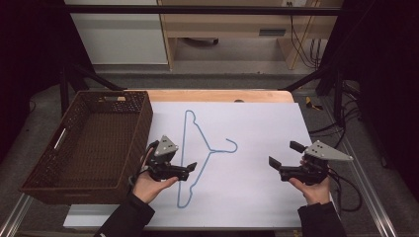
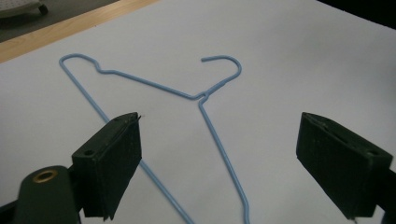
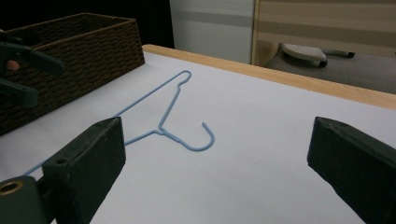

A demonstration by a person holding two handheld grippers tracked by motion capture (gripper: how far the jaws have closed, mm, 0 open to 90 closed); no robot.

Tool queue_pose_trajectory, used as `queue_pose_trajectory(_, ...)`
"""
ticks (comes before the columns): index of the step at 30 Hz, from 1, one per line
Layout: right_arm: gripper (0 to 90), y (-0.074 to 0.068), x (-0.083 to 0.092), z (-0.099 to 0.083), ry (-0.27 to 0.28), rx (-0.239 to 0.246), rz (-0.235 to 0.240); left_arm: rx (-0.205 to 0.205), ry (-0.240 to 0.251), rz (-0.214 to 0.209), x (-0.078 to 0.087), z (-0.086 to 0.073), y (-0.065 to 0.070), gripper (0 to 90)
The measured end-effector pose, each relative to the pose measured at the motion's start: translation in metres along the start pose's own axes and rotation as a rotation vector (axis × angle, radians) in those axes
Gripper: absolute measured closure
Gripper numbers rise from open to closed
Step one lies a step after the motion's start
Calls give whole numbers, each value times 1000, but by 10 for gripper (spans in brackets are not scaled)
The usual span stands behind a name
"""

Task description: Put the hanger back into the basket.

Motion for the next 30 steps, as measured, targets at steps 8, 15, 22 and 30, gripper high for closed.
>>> queue_pose_trajectory(8,49,1,-1,-1,-6,3,1,-1,-55,6,-31,-2,12,179)
queue_pose_trajectory(15,49,0,-2,-2,-6,-3,2,-20,-104,7,-54,-8,25,259)
queue_pose_trajectory(22,50,0,-4,-3,-11,-8,1,-46,-194,7,-72,-23,35,347)
queue_pose_trajectory(30,51,-1,-8,-6,-26,-6,4,-46,-259,5,-81,-39,40,511)
Point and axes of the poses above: each handheld gripper's, and its own axes: x roughly backward along the jaws, z roughly out of its top, y roughly to its right, the point moved 10 cm from there along -x, roughly forward along the jaws, and after that the axes turned 13 degrees about z, right-handed, at the moved point
